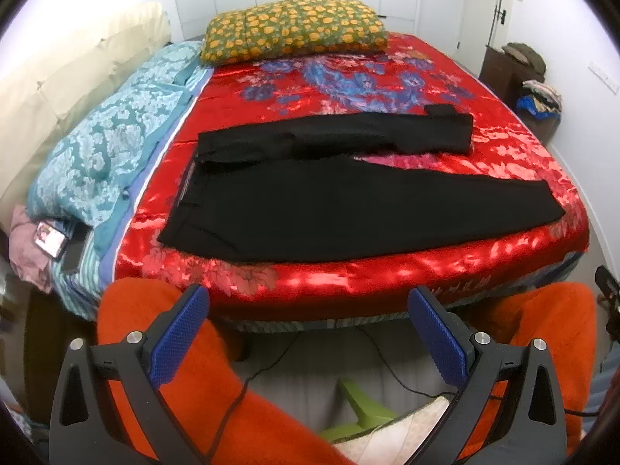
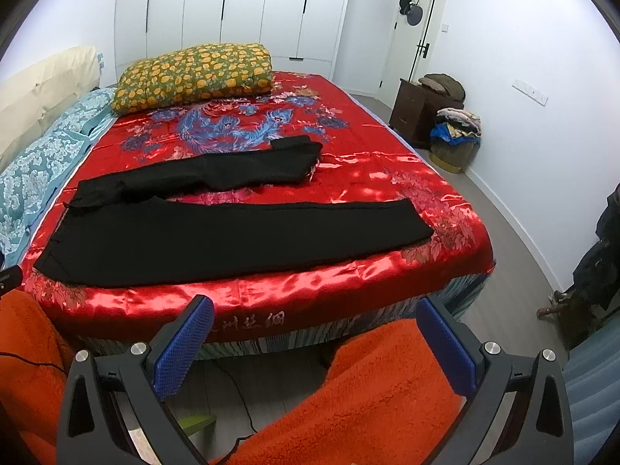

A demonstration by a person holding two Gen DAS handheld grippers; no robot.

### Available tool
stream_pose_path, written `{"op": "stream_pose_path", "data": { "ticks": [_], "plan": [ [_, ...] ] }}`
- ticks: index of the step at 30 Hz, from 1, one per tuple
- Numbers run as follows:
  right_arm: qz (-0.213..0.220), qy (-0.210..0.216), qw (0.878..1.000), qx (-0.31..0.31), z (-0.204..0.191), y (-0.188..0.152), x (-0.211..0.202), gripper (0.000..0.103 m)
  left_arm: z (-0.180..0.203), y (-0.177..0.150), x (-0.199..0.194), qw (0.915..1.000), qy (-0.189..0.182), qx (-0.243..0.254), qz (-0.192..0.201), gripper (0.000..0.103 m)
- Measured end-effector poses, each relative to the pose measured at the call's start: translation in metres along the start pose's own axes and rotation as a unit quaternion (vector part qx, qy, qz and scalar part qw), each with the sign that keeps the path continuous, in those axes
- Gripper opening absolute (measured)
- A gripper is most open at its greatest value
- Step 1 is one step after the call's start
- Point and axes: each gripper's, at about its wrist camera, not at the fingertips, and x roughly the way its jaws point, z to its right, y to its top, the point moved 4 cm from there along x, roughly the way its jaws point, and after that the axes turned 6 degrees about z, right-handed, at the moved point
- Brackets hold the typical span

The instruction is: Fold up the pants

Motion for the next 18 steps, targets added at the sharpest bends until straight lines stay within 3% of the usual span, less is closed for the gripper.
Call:
{"op": "stream_pose_path", "data": {
  "ticks": [18],
  "plan": [
    [-0.006,0.019,1.000,-0.023,-0.018,-0.004,0.001,0.103,0.002,-0.003,0.002,0.9999,0.002,0.007,-0.009,0.102]
  ]
}}
